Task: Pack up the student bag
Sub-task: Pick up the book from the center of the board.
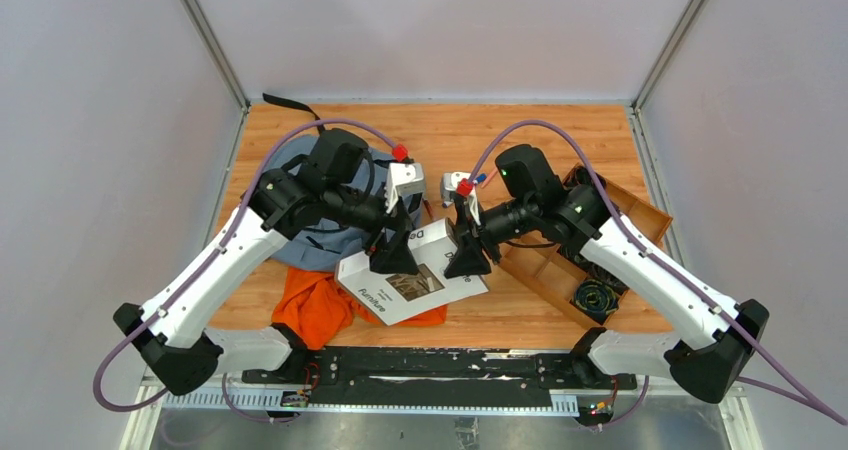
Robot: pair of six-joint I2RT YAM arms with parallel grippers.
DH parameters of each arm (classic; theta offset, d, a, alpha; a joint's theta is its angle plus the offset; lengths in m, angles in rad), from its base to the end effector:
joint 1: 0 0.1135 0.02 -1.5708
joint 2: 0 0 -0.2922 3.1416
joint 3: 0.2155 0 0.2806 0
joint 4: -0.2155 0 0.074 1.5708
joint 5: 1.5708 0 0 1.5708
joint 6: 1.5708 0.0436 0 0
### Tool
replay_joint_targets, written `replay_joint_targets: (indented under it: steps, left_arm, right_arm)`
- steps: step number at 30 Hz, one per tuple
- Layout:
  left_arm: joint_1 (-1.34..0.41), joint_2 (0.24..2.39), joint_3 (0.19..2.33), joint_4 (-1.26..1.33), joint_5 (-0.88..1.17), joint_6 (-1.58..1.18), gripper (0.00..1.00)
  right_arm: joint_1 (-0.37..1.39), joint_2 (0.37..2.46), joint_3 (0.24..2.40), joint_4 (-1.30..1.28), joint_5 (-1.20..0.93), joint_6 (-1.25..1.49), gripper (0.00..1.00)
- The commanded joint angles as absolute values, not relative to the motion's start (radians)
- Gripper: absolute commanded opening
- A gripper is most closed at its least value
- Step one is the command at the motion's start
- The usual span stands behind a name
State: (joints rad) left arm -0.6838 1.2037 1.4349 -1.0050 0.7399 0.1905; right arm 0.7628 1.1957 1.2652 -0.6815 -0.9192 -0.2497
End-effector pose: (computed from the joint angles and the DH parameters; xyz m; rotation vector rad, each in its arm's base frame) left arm 0.1707 -0.1770 0.4332 1.3233 1.9384 -1.1092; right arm 0.1672 0.2078 0.4066 -1.4985 1.5827 1.2890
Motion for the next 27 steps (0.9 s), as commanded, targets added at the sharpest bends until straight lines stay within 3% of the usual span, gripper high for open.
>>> replay_joint_targets:
  steps: [1,4,6,10,14,15,17,19,20,24,27]
  left_arm:
    - [-0.725,1.235,1.433,-1.014,0.792,0.220,0.95]
    - [-0.730,1.242,1.438,-1.014,0.825,0.232,0.75]
    - [-0.731,1.243,1.441,-1.014,0.830,0.229,0.54]
    - [-0.747,1.248,1.442,-1.013,0.849,0.226,0.35]
    - [-0.755,1.254,1.445,-1.014,0.874,0.233,0.08]
    - [-0.755,1.256,1.446,-1.014,0.869,0.233,0.03]
    - [-0.755,1.254,1.454,-1.014,0.835,0.227,0.00]
    - [-0.755,1.251,1.469,-1.013,0.761,0.206,0.00]
    - [-0.755,1.254,1.488,-1.012,0.702,0.176,0.00]
    - [-0.752,1.248,1.531,-0.981,0.574,0.082,0.00]
    - [-0.719,1.216,1.522,-0.878,0.461,-0.030,0.00]
  right_arm:
    - [0.751,1.196,1.317,-0.670,-0.969,-0.284,0.00]
    - [0.744,1.205,1.313,-0.670,-0.949,-0.291,0.01]
    - [0.731,1.206,1.304,-0.672,-0.946,-0.298,0.00]
    - [0.677,1.203,1.278,-0.669,-0.965,-0.319,0.02]
    - [0.621,1.209,1.279,-0.663,-1.056,-0.318,0.06]
    - [0.613,1.210,1.282,-0.661,-1.075,-0.316,0.10]
    - [0.601,1.200,1.279,-0.661,-1.056,-0.306,0.31]
    - [0.590,1.170,1.269,-0.662,-0.987,-0.281,0.76]
    - [0.581,1.150,1.271,-0.671,-0.961,-0.266,0.93]
    - [0.560,0.998,1.293,-0.682,-0.765,-0.208,1.00]
    - [0.558,0.853,1.263,-0.628,-0.455,-0.122,1.00]
